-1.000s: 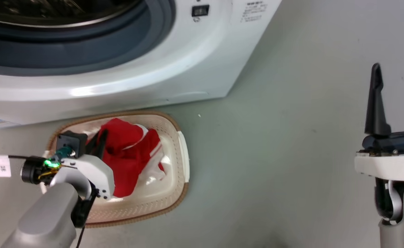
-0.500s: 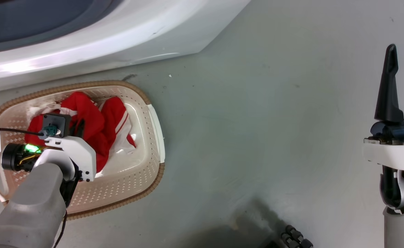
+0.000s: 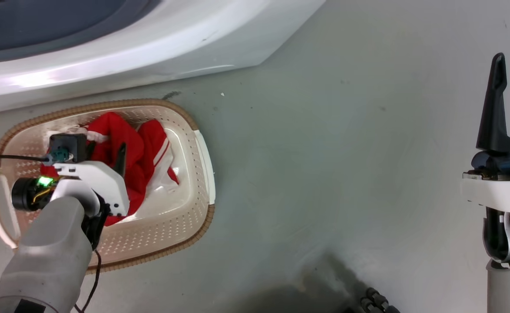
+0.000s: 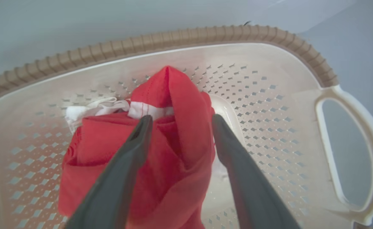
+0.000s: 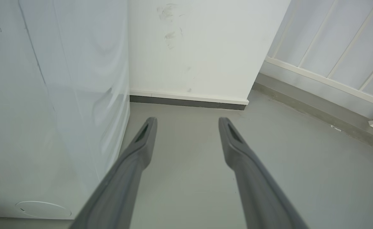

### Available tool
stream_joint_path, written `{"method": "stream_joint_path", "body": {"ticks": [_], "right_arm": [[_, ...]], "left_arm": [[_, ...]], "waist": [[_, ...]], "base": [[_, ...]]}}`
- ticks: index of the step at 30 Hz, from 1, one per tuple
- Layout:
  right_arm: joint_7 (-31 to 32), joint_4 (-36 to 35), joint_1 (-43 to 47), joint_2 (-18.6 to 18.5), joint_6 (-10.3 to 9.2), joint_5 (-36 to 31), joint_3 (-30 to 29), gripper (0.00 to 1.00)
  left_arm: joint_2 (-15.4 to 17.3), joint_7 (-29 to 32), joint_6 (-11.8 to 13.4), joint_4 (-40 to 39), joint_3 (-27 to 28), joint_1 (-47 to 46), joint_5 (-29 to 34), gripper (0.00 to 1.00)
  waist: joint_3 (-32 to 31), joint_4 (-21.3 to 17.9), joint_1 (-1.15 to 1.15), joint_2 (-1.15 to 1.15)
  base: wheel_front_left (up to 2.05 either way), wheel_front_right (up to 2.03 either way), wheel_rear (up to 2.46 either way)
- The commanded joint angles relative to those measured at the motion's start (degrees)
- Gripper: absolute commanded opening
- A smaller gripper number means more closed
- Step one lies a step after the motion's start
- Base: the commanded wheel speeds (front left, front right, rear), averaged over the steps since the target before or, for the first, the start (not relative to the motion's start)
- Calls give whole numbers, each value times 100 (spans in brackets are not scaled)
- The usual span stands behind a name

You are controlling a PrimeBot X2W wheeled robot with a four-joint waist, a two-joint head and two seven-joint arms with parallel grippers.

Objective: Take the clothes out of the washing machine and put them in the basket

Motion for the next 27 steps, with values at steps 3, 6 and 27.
{"method": "stream_joint_path", "body": {"ticks": [3, 6, 27], "right_arm": [[-13, 43, -96, 8, -6, -78, -45, 100], [-13, 97, -55, 9, -6, -167, -58, 100], [-13, 563, 724, 7, -7, -428, 202, 100]], "left_arm": [[33, -34, -69, -371, 203, 93, 10, 100], [106, -28, -71, -820, 517, 290, 98, 100], [-696, -31, 189, -5140, 3436, 3152, 1992, 100]], "waist": [[-276, 155, -1, 0], [-572, 267, -1, 0], [-2967, 1064, -1, 0]], "base": [[0, 0, 0], [0, 0, 0], [0, 0, 0]]}}
